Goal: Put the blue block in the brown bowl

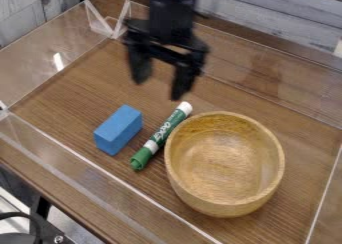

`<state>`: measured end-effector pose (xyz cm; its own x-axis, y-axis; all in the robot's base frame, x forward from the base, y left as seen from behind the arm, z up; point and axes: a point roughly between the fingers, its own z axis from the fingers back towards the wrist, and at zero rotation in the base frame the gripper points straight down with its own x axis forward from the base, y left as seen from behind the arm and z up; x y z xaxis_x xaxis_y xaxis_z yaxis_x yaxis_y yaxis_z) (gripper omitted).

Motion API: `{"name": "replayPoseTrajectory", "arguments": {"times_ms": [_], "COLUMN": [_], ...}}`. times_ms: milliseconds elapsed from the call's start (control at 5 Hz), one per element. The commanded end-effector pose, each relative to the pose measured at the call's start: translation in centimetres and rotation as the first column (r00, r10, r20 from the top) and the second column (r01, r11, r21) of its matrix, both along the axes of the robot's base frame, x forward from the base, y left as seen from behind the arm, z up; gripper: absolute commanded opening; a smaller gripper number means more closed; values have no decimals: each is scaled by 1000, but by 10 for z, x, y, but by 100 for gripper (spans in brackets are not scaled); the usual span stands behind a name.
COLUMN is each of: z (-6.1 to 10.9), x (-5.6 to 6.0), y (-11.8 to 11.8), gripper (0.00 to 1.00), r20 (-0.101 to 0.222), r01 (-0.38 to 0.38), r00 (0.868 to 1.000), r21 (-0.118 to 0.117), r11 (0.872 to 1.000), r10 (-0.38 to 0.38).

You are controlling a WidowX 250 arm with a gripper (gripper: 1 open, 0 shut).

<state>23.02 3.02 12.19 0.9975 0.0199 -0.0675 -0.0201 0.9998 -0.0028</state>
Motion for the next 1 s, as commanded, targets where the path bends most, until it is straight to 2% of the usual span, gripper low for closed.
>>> {"name": "replayPoseTrajectory", "arguments": {"times_ms": [0, 200, 400, 600, 800], "z": [5, -1, -12, -26, -34], "x": [-16, -30, -38, -43, -44], "y": [26, 47, 64, 71, 69], "gripper": [100, 100, 100, 100, 100], "r20": [75, 106, 129, 147, 146], "r01": [11, 3, -17, -34, -38], "r00": [997, 994, 992, 989, 988], "r21": [11, 14, 13, -2, -10], "r11": [1000, 1000, 1000, 999, 999], "r10": [-12, -4, 16, 34, 39]}}
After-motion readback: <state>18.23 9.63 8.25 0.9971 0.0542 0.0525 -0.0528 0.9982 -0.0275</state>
